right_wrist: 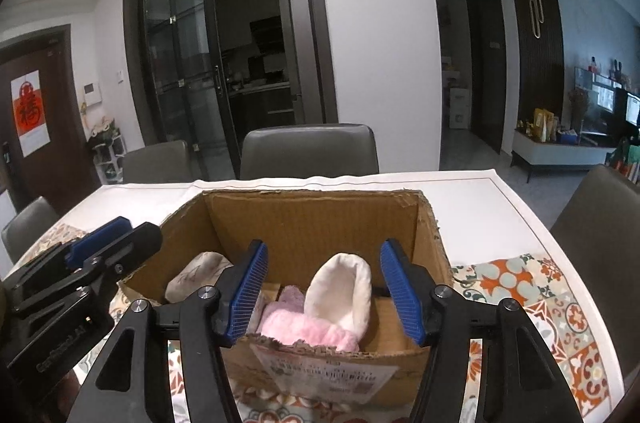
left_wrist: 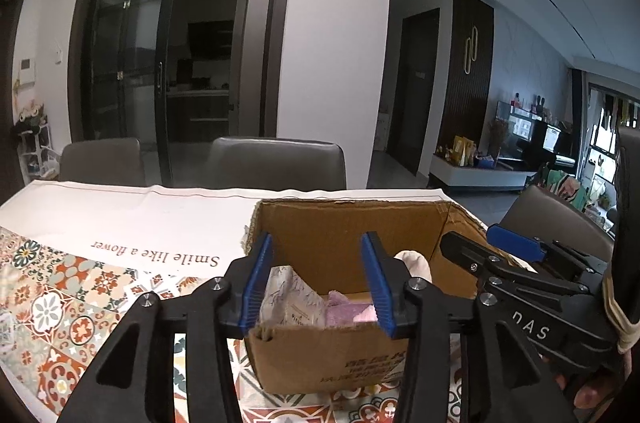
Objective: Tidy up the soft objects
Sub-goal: 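Open left tool to drop the pouch in the box while right tool releases the headband, then move left tool to the white cloth while right tool approaches the Kuromi tissue pack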
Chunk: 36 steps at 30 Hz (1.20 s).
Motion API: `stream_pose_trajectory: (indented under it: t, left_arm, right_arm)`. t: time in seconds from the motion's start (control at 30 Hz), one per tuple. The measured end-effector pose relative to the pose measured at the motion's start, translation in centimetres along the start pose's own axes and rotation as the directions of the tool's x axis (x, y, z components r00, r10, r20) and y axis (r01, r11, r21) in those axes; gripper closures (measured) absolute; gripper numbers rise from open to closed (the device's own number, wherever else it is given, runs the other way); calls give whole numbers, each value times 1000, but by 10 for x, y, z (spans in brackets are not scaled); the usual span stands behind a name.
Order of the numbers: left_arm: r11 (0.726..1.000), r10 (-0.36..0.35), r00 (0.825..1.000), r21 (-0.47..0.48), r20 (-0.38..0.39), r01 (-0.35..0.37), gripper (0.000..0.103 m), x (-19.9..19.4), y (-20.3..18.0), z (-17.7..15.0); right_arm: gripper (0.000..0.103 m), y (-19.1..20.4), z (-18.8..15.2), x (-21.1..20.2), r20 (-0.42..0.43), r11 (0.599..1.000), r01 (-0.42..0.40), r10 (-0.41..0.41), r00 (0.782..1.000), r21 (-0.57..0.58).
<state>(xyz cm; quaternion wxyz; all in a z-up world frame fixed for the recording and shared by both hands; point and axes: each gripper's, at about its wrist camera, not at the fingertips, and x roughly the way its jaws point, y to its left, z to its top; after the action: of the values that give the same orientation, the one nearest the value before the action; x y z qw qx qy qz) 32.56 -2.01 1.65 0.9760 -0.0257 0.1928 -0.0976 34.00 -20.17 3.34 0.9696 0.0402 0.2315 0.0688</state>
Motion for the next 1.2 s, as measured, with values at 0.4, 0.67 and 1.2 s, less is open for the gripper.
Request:
stream_pose_trajectory:
  t: [0.4, 0.67, 1.2]
  left_arm:
    - [999, 33, 999, 23, 27, -34, 50, -48, 2, -1]
    - [998, 43, 998, 46, 49, -45, 47, -86, 5, -8]
    - [998, 45, 998, 52, 51, -48, 45, -146, 3, -40]
  right_arm:
    - [38, 16, 3, -47, 33, 1000, 11, -10, 999, -14]
    - [33, 33, -2, -86, 54, 999, 31, -29, 998, -33]
    - [29, 51, -33, -143, 49, 998, 37, -35, 998, -41]
